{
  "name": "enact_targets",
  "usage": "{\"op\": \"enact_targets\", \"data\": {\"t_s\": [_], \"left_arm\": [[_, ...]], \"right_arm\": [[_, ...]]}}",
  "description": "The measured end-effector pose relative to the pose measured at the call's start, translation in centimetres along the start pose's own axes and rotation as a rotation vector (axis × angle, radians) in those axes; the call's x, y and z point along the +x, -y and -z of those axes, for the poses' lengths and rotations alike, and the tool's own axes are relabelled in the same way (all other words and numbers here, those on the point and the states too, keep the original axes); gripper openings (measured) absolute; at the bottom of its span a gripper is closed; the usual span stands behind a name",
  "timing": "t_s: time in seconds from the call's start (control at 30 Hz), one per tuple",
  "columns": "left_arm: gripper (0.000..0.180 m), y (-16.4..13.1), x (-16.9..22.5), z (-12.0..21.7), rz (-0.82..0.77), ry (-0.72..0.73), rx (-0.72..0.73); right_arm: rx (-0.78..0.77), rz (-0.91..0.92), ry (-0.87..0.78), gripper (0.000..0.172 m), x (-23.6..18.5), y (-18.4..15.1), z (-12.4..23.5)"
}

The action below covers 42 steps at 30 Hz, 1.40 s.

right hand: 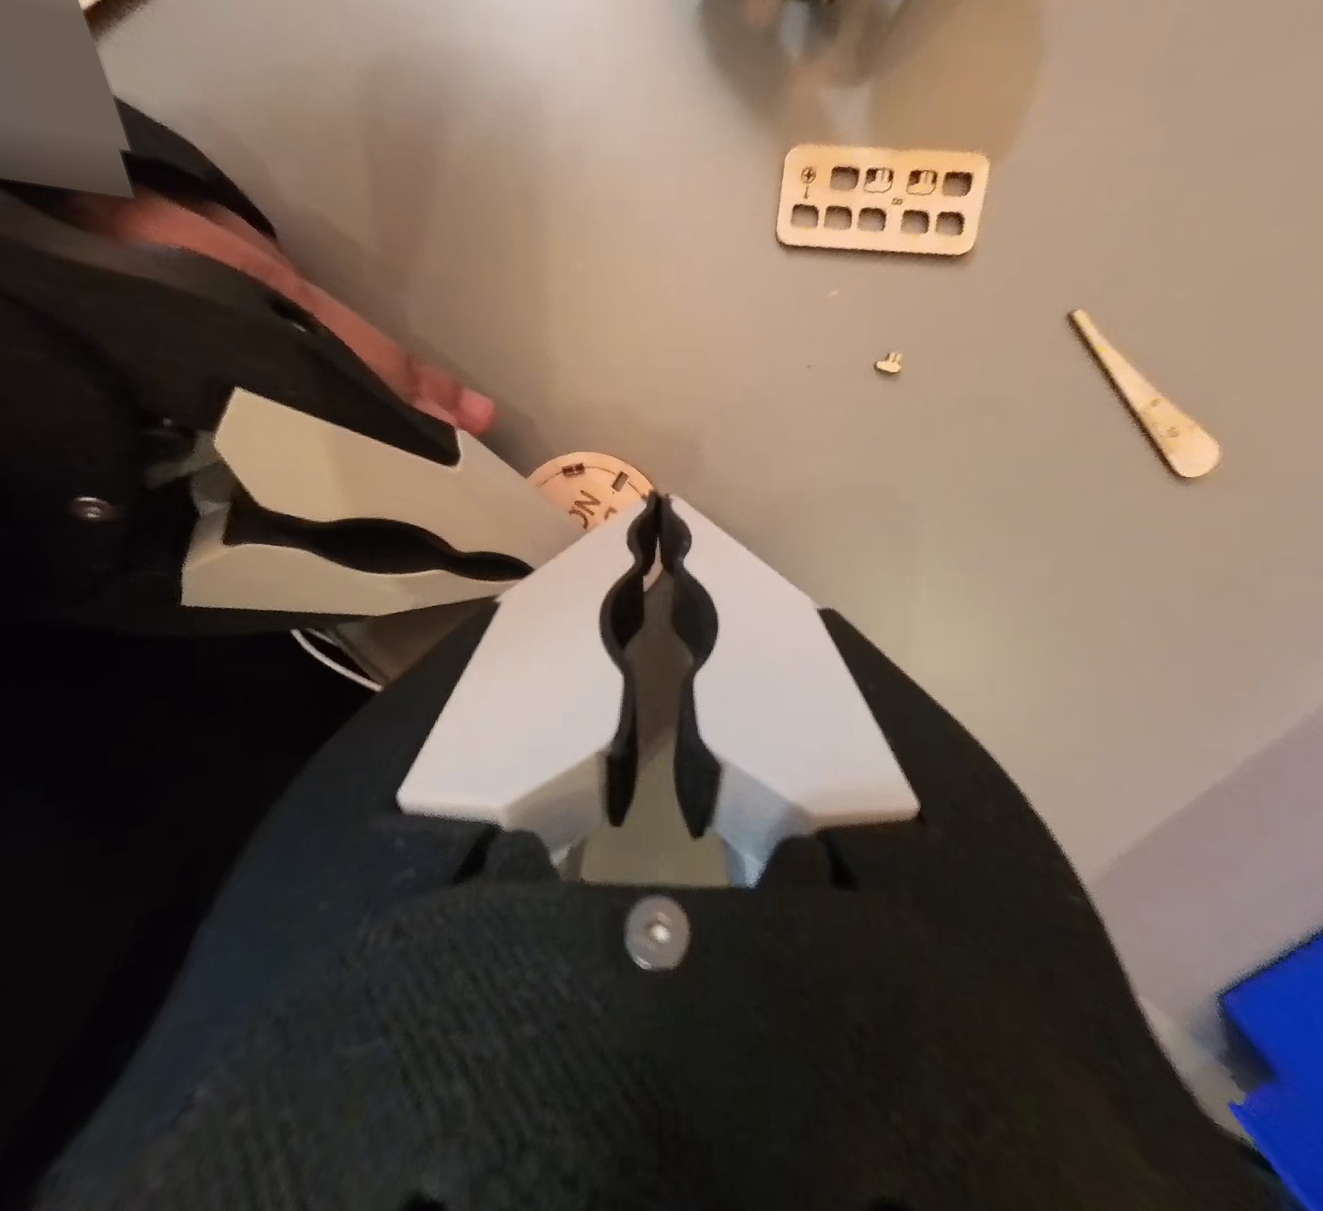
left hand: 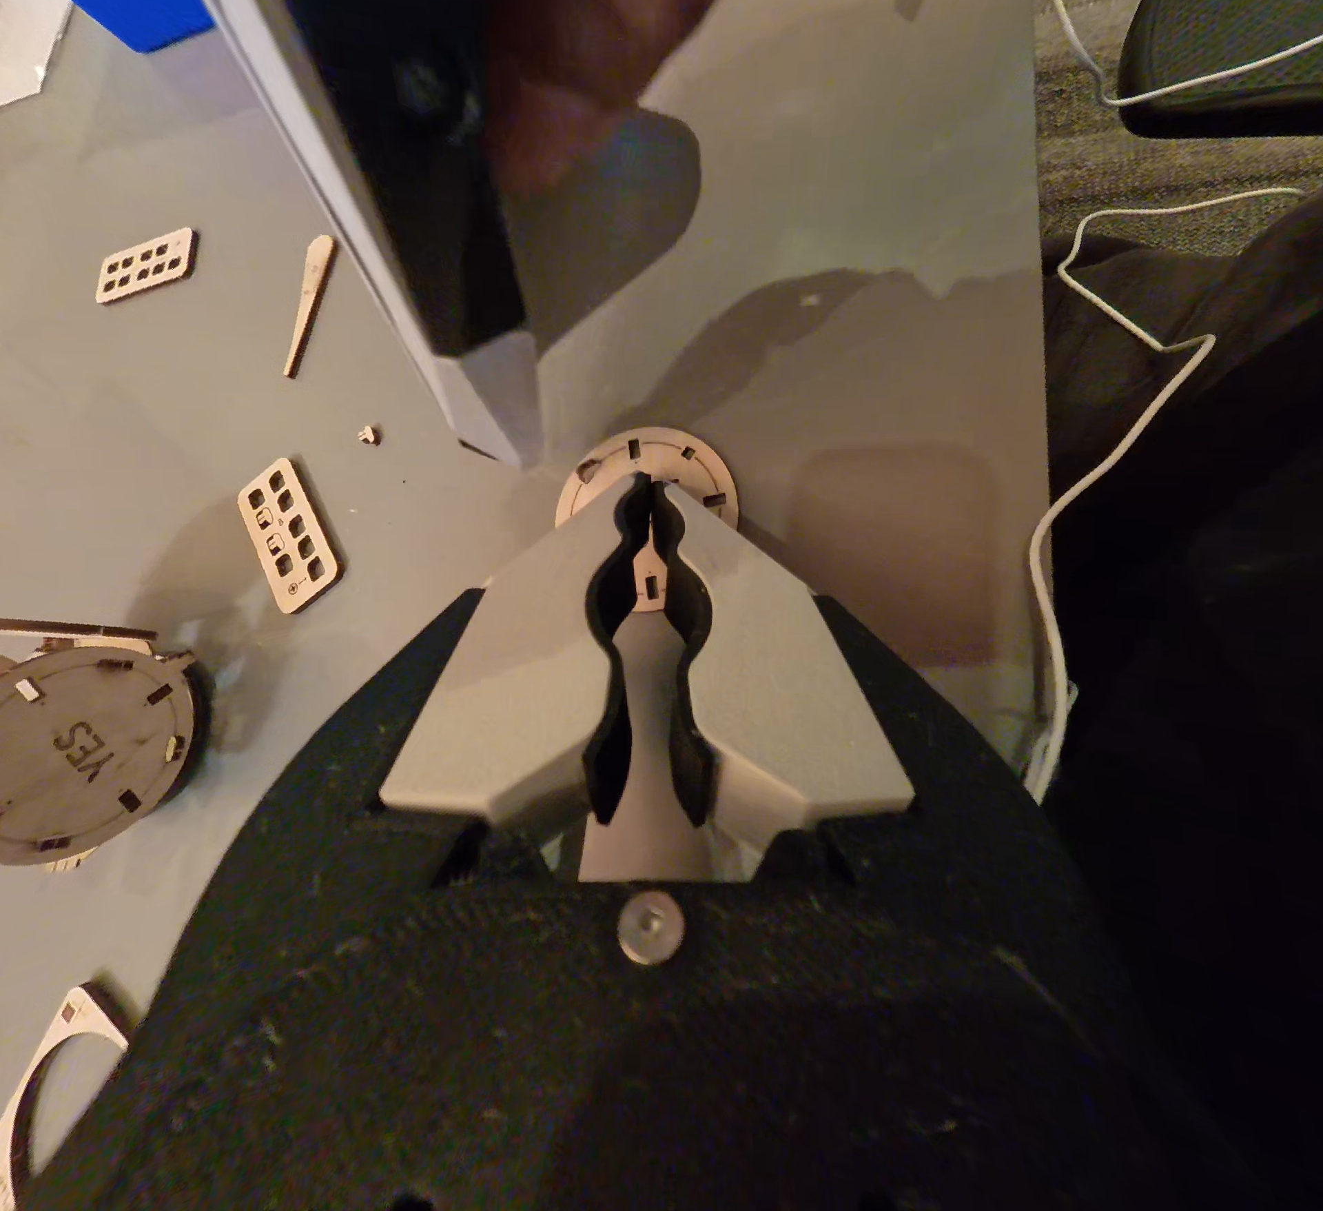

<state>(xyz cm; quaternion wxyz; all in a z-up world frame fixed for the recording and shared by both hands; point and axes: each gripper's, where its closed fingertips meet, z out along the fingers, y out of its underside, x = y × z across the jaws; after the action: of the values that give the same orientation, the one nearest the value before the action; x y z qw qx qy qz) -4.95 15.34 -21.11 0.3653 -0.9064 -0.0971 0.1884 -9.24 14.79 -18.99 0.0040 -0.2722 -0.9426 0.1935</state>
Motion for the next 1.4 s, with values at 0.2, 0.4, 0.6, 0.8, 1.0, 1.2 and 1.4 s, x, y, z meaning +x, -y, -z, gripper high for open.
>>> {"op": "enact_targets", "data": {"t_s": [0.2, 0.4, 0.6, 0.8, 1.0, 1.2, 1.4], "left_arm": [[0.000, 0.0, 0.0, 0.0, 0.006, -0.006, 0.000], [0.000, 0.1, 0.0, 0.0, 0.008, -0.007, 0.000], [0.000, 0.1, 0.0, 0.0, 0.004, -0.003, 0.000], [0.000, 0.1, -0.1, 0.0, 0.007, -0.005, 0.000], [0.000, 0.1, -0.1, 0.1, 0.002, 0.007, 0.000], [0.000, 0.0, -1.1, 0.1, 0.082, 0.024, 0.001], [0.017, 0.1, -2.0, 0.3, 0.234, -0.055, -0.015]], "right_arm": [[-0.042, 0.008, -0.017, 0.000, -0.1, -1.0, -1.2], [0.063, -0.022, -0.037, 0.000, 0.2, 0.5, 0.7], [0.076, -0.091, 0.080, 0.013, -0.4, -1.0, -0.8], [0.133, -0.149, 0.215, 0.020, -0.8, -1.5, -1.3], [0.173, -0.081, 0.215, 0.004, -1.3, -1.2, -1.9], [0.400, -0.076, 0.162, 0.004, -0.6, 0.7, 0.5], [0.660, -0.136, 0.142, 0.004, -0.8, 2.1, 3.2]]}}
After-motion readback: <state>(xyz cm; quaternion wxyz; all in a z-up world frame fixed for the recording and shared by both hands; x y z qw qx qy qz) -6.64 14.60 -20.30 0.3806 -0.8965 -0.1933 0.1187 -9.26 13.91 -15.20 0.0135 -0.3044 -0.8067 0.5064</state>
